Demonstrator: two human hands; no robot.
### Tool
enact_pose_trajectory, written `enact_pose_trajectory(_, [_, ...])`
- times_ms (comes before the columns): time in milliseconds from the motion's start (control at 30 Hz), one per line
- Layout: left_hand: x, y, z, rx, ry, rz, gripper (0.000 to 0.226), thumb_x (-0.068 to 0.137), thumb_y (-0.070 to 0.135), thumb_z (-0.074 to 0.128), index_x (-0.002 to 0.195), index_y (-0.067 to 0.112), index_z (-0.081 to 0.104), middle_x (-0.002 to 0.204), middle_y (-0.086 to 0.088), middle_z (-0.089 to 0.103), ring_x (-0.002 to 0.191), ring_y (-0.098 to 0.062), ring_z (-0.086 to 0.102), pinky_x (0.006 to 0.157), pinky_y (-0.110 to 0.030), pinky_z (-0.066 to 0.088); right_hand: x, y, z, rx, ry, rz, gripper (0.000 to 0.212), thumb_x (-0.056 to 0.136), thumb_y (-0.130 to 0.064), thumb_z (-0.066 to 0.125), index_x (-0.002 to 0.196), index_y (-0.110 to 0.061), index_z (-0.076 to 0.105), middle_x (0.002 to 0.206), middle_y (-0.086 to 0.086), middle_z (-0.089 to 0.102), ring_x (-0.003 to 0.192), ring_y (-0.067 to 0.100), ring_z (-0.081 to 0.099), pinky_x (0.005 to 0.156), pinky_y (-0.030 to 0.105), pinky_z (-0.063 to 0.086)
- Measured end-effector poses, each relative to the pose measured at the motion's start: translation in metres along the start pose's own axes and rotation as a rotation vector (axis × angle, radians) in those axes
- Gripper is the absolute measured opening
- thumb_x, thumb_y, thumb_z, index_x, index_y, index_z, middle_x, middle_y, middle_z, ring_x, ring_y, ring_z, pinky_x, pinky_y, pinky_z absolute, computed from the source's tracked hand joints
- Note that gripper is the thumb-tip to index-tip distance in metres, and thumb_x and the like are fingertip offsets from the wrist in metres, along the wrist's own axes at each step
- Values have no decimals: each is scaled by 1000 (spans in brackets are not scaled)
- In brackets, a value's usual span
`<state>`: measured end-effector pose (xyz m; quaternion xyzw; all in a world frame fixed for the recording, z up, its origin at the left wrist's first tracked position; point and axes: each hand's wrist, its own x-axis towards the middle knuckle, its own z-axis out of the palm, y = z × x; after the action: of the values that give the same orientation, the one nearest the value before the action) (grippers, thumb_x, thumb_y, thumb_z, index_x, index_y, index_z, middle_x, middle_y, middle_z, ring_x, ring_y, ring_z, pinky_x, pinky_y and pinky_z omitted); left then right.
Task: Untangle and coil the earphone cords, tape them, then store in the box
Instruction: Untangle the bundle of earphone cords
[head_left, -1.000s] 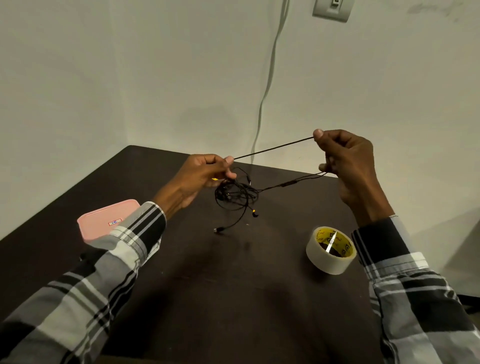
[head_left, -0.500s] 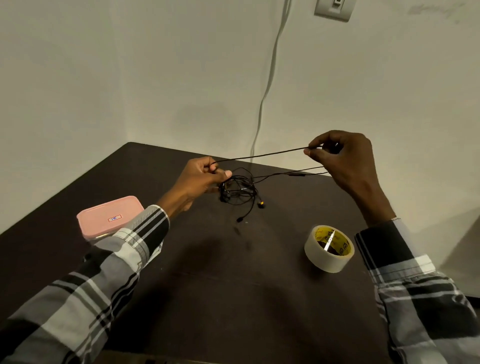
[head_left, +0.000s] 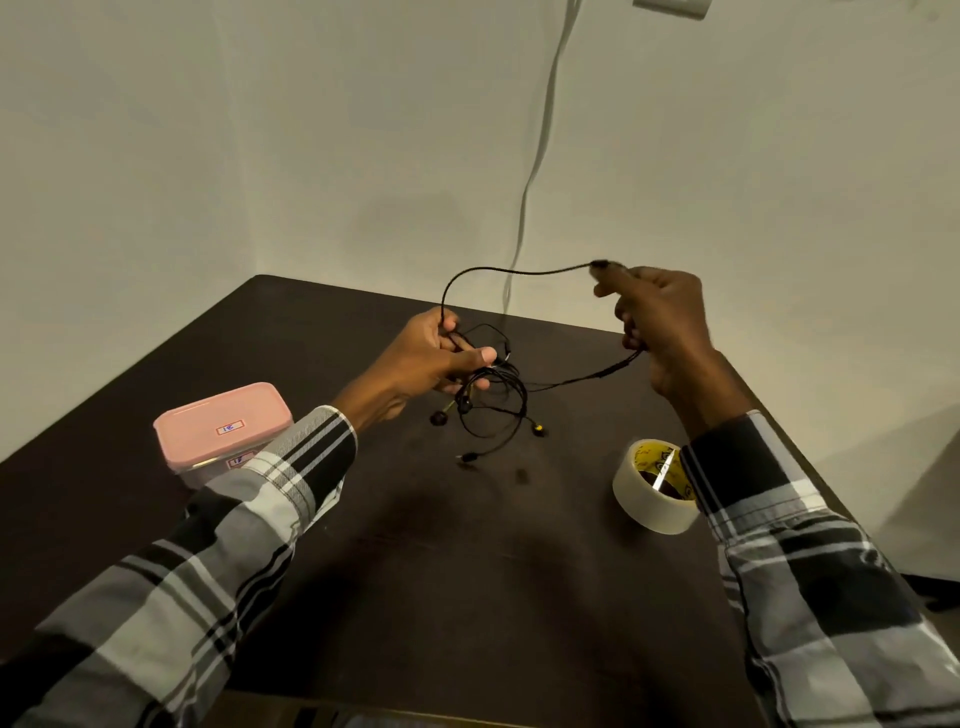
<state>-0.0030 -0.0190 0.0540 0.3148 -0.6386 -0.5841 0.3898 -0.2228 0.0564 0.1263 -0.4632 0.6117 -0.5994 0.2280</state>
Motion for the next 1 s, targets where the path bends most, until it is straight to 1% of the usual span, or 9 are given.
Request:
enact_pose_trajectory(100, [-3, 1, 5, -72, 2, -27, 44, 84, 11, 75, 94, 21, 33, 69, -1, 72, 64, -19, 71, 52, -26, 54, 3, 23, 12, -140, -86, 100, 21, 85, -19, 74, 84, 1, 70, 59, 2, 46, 46, 10, 32, 43, 23, 25])
enact_pose_trajectory(200, [-5, 0, 7, -120, -21, -59, 48, 82, 4, 76, 95, 21, 33, 73, -6, 73, 64, -20, 70, 54, -28, 56, 5, 45, 24, -139, -148, 229, 22, 84, -2, 72, 103, 5, 66, 75, 8, 60, 54, 12, 50, 44, 23, 39])
enact_pose_trajectory(300, [-7, -3, 6, -145, -54, -95, 53, 78, -2, 76, 97, 20, 32, 84, -14, 74, 71, -23, 72, 63, -33, 60, 8, 61, 29, -157, -225, 307, 45, 81, 8, 68, 123, -6, 58, 105, 9, 63, 97, 22, 64, 68, 31, 53])
enact_pose_trajectory(433, [-8, -5, 3, -162, -48, -103, 54, 79, -5, 74, 102, 16, 31, 89, -18, 72, 73, -26, 73, 66, -34, 61, 2, 67, 34, -380, -252, 76, 61, 78, 5, 73, 133, -15, 56, 130, 1, 55, 112, 12, 50, 75, 18, 45])
enact_pose_trajectory(533, [-5, -6, 3, -185, -29, -105, 57, 80, -4, 74, 110, 14, 29, 83, -14, 74, 72, -26, 73, 68, -37, 62, -17, 60, 36, -286, -162, -186, 29, 86, -9, 72, 114, -16, 69, 107, 1, 71, 96, 10, 65, 86, 29, 56])
enact_pose_trajectory(600, [-5, -6, 5, -202, -21, -98, 54, 82, -3, 73, 107, 15, 30, 82, -12, 74, 71, -25, 73, 64, -35, 61, -34, 53, 38, -156, -260, -200, 17, 87, -17, 74, 104, -14, 73, 91, 6, 74, 84, 11, 70, 80, 32, 57])
enact_pose_trajectory(700, [-6, -4, 7, -206, -2, -92, 49, 84, 0, 73, 104, 16, 31, 85, -9, 74, 71, -20, 72, 56, -26, 56, -48, 56, 42, -174, -431, -181, 21, 83, -21, 80, 102, -14, 75, 89, 8, 76, 84, 18, 73, 78, 32, 58])
enact_pose_trajectory(833, [-8, -6, 7, -287, -39, -113, 44, 88, 1, 68, 103, 16, 29, 88, -14, 75, 75, -25, 74, 63, -33, 60, -49, 64, 44, -103, -354, -149, 14, 83, -12, 78, 96, -9, 75, 81, 21, 71, 70, 17, 65, 72, 31, 55])
enact_pose_trajectory(1000, [-13, -9, 4, -255, -19, -116, 45, 89, 4, 68, 104, 17, 28, 92, -17, 75, 68, -25, 73, 52, -28, 57, -52, 65, 38, 21, -282, -81, 5, 86, -4, 73, 91, -3, 74, 76, 12, 72, 70, 15, 66, 72, 31, 58])
